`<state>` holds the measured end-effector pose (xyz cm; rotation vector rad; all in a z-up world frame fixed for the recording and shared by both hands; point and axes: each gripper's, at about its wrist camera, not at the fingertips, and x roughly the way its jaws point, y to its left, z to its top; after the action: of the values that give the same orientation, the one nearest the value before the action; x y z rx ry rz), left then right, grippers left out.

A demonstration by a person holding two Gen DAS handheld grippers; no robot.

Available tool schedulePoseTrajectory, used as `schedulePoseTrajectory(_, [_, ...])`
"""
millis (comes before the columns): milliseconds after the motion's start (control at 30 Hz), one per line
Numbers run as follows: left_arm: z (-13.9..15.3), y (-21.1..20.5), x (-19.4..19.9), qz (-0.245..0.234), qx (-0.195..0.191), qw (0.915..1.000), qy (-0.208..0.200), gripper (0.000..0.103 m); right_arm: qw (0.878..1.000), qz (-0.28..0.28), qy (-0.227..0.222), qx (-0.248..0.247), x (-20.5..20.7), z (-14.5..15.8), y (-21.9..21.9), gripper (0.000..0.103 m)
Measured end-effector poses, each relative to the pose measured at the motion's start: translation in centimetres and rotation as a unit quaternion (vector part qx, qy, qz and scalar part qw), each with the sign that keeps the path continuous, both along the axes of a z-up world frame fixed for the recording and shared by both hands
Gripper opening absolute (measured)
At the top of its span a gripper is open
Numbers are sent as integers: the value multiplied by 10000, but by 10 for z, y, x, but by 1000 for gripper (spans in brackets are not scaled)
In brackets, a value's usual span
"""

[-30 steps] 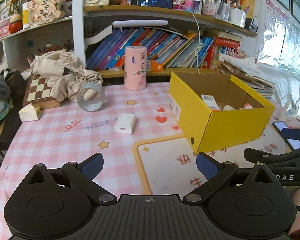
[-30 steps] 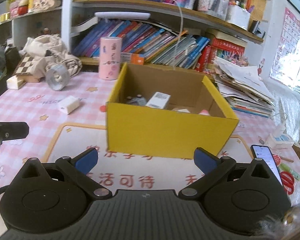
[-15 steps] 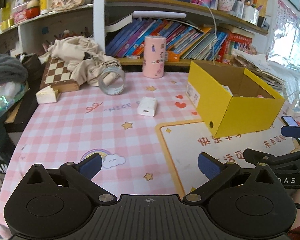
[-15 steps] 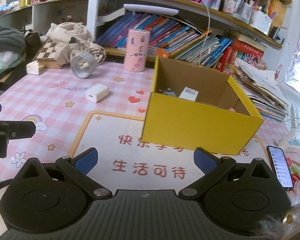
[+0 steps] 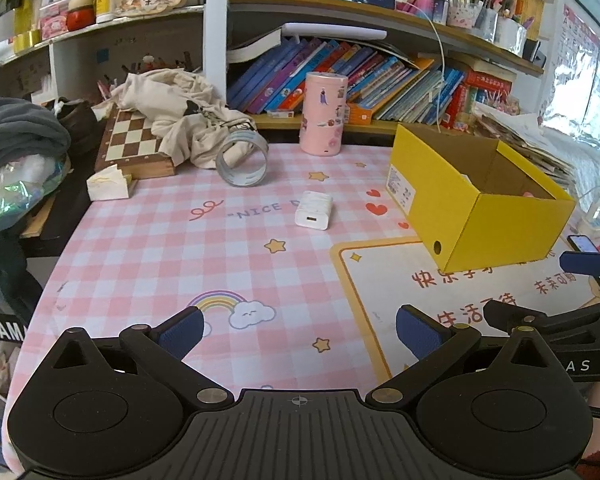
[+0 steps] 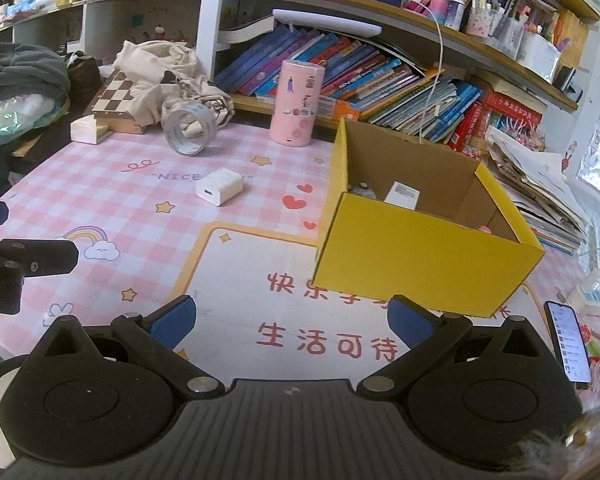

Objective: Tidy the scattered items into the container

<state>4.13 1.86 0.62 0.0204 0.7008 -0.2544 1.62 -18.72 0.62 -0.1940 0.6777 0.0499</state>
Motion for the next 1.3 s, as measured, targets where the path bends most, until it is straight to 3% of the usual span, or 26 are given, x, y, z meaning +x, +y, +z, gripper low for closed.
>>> schedulePoseTrajectory(1033, [-3, 38, -4, 484, -102, 9988, 67, 103, 9959, 876, 212, -5, 15, -9, 46, 103])
schedulePoseTrajectory(1300, [0, 48, -1, 517, -388, 9974, -319, 103, 9945, 1025, 229, 22, 29, -11, 53, 103])
